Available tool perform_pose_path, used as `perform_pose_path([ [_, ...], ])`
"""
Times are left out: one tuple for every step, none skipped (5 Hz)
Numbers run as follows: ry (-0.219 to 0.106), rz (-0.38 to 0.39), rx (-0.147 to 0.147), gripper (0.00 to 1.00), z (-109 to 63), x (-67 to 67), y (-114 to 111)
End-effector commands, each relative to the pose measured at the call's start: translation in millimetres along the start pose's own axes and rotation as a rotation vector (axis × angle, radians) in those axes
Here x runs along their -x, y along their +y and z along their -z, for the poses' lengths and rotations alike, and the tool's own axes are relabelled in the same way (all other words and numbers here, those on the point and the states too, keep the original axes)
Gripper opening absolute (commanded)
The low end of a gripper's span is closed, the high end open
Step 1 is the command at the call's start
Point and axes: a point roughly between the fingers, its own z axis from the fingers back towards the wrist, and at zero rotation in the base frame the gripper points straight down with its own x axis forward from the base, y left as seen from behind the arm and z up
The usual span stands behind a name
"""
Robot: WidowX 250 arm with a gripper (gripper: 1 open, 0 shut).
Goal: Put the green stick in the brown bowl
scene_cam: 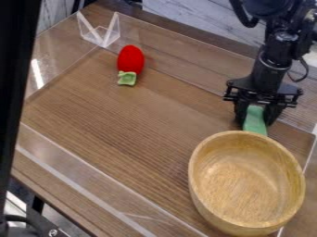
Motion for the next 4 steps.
perform_pose_path([
  [-0.018, 0.062, 0.013, 0.0, -9.0, -4.8, 1],
  [-0.003, 0.095, 0.005, 0.0, -8.8, -8.5, 14],
  [0.012, 0.067, -0.008, 0.0, -9.9, -11.8, 22],
  [0.027, 0.038, -0.021, 0.0, -11.0, -15.4, 31],
])
